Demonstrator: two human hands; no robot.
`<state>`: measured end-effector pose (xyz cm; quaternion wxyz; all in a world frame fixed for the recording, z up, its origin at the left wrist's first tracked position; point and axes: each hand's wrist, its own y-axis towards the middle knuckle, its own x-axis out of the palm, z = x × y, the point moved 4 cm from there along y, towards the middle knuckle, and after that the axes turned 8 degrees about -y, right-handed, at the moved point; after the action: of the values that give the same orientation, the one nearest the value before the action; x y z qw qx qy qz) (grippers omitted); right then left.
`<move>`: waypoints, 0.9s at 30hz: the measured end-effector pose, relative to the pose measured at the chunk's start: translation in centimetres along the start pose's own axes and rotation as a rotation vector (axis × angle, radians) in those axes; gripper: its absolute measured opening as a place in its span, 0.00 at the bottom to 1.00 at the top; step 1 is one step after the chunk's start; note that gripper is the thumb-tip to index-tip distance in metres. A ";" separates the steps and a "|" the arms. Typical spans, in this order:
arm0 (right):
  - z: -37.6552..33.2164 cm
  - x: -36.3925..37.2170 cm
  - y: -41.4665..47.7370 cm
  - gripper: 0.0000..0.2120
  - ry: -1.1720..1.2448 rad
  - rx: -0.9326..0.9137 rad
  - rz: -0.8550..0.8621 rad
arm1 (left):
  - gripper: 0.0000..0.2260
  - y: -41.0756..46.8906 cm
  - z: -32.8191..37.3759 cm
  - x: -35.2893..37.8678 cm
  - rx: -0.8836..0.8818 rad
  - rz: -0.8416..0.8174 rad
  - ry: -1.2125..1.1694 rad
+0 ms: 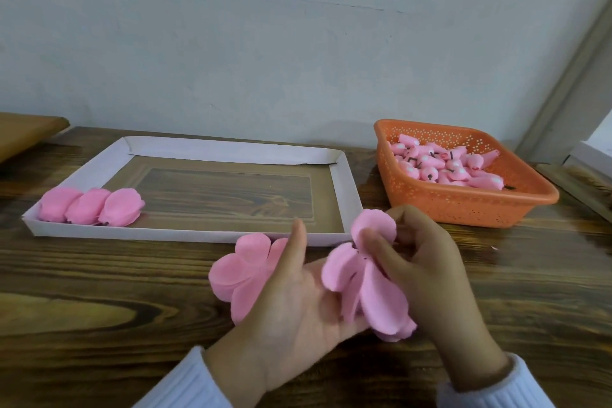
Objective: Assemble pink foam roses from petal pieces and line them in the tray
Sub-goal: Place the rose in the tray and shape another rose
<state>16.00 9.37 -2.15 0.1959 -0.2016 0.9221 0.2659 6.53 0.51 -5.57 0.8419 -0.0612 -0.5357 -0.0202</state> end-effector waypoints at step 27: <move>2.3 -6.2 15.5 0.04 0.234 0.490 0.069 | 0.13 0.4 -0.5 -1.9 0.290 0.063 -0.111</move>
<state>14.43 24.39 5.27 0.1220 -0.1458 0.9816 0.0162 6.23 0.82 -7.56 0.8112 0.0432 -0.5766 0.0872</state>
